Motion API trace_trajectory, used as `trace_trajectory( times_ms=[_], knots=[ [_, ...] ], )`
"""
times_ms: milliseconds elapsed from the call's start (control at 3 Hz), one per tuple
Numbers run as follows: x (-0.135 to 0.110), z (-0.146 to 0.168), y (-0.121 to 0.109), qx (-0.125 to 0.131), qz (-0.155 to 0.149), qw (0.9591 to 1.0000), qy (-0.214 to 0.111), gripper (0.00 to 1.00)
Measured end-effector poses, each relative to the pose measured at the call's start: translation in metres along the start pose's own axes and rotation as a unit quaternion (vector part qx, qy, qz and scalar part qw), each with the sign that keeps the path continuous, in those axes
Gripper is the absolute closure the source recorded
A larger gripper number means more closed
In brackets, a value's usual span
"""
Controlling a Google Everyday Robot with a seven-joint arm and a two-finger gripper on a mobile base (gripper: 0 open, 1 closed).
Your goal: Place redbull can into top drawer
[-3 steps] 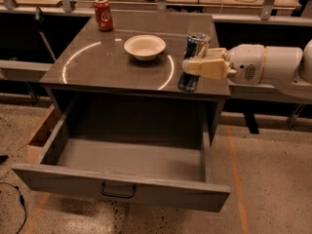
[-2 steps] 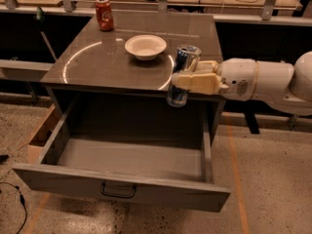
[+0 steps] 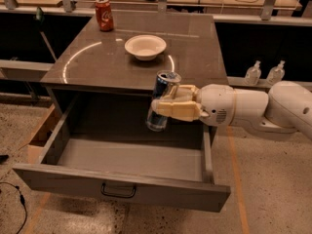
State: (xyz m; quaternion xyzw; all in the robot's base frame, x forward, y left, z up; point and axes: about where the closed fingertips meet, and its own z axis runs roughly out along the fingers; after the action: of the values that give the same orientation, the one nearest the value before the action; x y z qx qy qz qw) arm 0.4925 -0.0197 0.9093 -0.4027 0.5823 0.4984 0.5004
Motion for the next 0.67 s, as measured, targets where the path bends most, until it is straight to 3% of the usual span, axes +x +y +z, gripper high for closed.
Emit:
trace_trajectory(
  times_ms=[333,667],
  knots=[
    [0.000,0.000,0.000,0.000,0.000,1.0000,0.000,1.00],
    [0.033,0.010,-0.002,0.008,0.003,0.9997,0.022,1.00]
  ],
)
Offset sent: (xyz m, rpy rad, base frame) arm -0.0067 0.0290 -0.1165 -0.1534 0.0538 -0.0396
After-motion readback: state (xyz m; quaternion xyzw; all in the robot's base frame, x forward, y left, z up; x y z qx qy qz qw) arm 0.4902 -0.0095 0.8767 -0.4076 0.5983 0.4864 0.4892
